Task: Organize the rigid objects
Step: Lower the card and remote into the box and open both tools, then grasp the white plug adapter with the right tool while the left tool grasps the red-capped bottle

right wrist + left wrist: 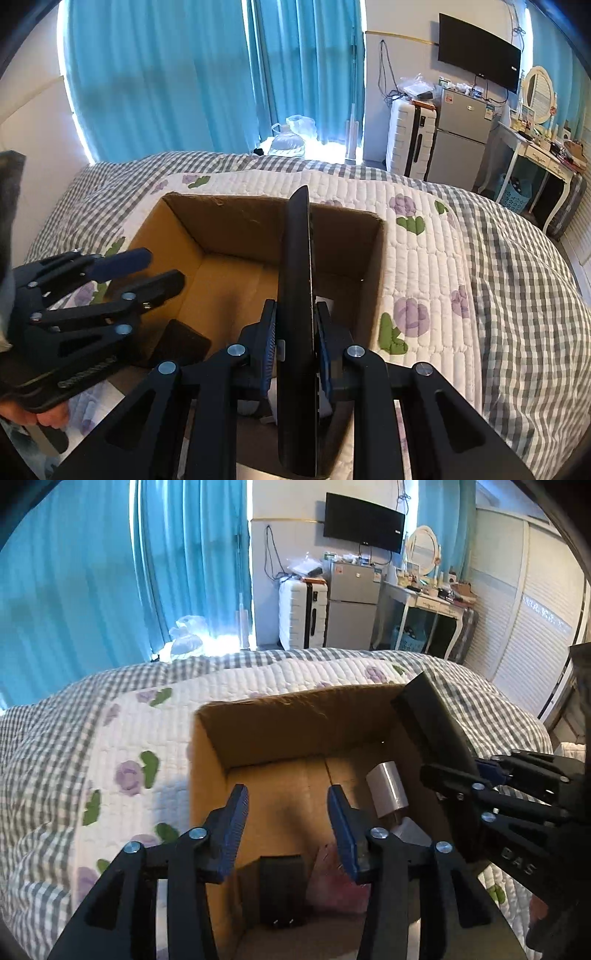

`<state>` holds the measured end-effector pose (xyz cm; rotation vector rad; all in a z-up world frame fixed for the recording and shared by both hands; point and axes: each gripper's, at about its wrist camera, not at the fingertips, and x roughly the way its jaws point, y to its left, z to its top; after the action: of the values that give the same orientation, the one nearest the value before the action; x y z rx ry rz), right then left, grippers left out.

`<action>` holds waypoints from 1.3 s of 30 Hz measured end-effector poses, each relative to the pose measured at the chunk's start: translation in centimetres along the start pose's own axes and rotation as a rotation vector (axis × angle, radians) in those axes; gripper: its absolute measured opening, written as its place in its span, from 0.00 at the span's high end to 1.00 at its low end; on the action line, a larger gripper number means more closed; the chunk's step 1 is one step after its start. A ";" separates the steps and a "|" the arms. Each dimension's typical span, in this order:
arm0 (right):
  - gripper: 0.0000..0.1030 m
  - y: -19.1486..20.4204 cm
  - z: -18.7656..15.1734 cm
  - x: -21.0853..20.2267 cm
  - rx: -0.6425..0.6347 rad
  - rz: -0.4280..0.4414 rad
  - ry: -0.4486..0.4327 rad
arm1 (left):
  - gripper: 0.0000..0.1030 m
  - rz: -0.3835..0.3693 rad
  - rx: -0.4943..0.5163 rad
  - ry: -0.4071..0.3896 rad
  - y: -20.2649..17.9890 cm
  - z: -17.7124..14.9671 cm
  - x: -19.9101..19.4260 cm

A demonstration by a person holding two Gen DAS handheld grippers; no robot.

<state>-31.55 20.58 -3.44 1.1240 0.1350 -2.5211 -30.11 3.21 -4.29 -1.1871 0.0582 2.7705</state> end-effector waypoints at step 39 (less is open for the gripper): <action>0.14 4.1 -15.9 -0.2 0.033 -0.143 0.200 | 0.03 0.136 -0.017 0.061 0.7 -16.0 -5.0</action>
<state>-18.77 20.58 -13.77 1.4258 0.2344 -2.5359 -15.24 0.64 -11.74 -1.3196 0.1267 2.8545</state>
